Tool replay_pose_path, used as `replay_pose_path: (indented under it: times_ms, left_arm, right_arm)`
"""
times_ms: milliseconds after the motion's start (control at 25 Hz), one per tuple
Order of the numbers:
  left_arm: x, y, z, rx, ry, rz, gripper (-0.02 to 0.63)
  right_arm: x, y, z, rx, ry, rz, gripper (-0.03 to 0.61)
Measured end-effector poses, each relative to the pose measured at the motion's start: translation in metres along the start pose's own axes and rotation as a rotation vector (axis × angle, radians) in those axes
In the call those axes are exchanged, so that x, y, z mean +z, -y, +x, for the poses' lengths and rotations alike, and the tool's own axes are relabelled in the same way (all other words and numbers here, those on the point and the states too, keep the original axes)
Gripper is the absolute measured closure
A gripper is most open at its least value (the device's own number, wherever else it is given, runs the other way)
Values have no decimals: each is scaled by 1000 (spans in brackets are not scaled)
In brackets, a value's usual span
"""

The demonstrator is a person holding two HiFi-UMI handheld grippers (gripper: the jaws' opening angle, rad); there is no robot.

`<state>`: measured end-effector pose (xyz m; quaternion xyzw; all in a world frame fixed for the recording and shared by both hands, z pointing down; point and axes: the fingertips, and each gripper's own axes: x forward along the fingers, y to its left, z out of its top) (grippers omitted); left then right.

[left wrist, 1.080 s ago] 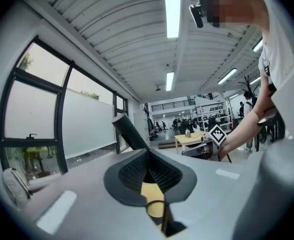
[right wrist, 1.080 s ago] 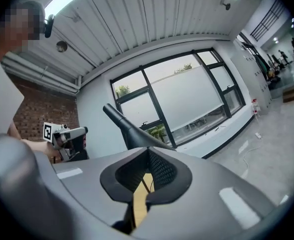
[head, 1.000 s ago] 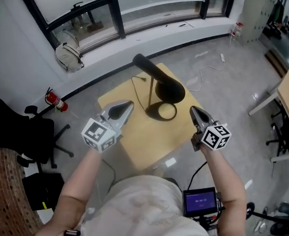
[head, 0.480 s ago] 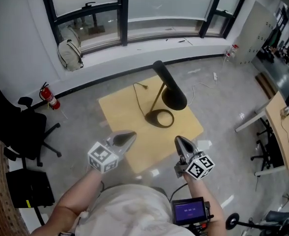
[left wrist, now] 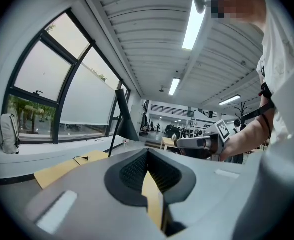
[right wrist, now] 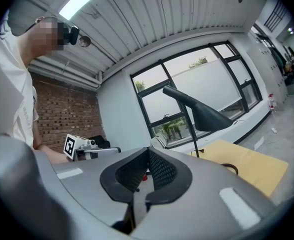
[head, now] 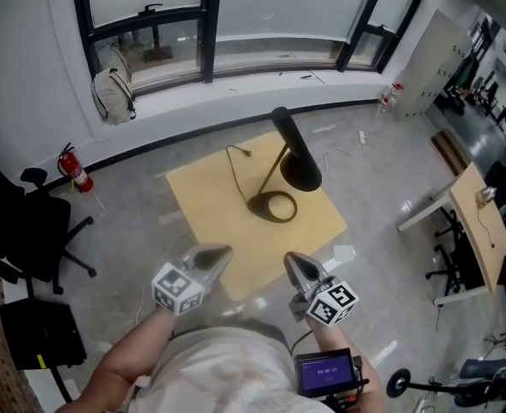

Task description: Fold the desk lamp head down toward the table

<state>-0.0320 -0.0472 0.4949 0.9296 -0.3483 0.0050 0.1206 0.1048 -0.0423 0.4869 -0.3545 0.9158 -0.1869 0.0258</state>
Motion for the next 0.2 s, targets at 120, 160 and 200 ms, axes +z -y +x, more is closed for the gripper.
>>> replay_pose_path:
  times_ms: [120, 160, 200]
  left_arm:
    - [-5, 2, -3, -9, -5, -3, 612]
    - [-7, 3, -4, -11, -6, -4, 612]
    - [-8, 3, -5, -14, -7, -4, 612]
  right_arm:
    - [-1, -4, -1, -8, 7, -3, 566]
    - [-1, -5, -1, -10, 9, -3, 566]
    - [-1, -6, -1, -12, 11, -4, 566]
